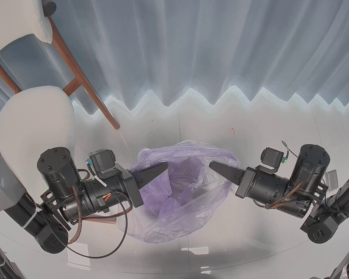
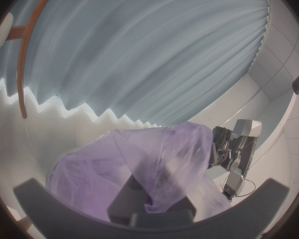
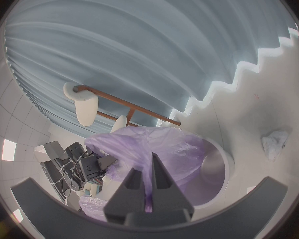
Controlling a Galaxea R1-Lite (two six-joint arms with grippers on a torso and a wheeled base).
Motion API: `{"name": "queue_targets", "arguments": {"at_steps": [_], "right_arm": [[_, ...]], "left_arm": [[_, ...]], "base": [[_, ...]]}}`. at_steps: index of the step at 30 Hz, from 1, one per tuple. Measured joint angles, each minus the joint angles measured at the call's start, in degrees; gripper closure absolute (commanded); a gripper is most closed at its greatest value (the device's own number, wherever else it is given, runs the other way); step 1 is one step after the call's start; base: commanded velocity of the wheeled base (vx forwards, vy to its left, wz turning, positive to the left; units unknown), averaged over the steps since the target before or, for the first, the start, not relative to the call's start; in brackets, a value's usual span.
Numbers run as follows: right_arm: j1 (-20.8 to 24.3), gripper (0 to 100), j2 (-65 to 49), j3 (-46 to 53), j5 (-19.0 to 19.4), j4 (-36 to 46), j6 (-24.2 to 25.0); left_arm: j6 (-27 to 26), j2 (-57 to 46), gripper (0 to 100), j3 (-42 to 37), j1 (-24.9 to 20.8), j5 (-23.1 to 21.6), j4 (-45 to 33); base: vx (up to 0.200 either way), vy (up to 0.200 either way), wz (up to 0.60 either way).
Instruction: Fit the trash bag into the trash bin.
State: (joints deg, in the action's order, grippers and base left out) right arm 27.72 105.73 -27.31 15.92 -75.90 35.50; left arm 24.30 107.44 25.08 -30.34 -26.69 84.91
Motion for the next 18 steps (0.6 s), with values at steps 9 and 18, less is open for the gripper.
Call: {"name": "queue_targets", "arguments": {"at_steps": [9,18], "right_arm": [[-3.85,100,4.28,-2.34,-0.05,0.16,-0.35],[-9.18,100,6.16,-4.61,-0.09,6.92,-6.19]], "left_arm": [[-0.27,0.91,100,0.46,0.69,1.89,-3.58],[-0.24,2.21,100,4.22,-0.83,13.08,-11.06]], "base": [[0.000,0.000,0.00],[0.000,0.000,0.00]]}}
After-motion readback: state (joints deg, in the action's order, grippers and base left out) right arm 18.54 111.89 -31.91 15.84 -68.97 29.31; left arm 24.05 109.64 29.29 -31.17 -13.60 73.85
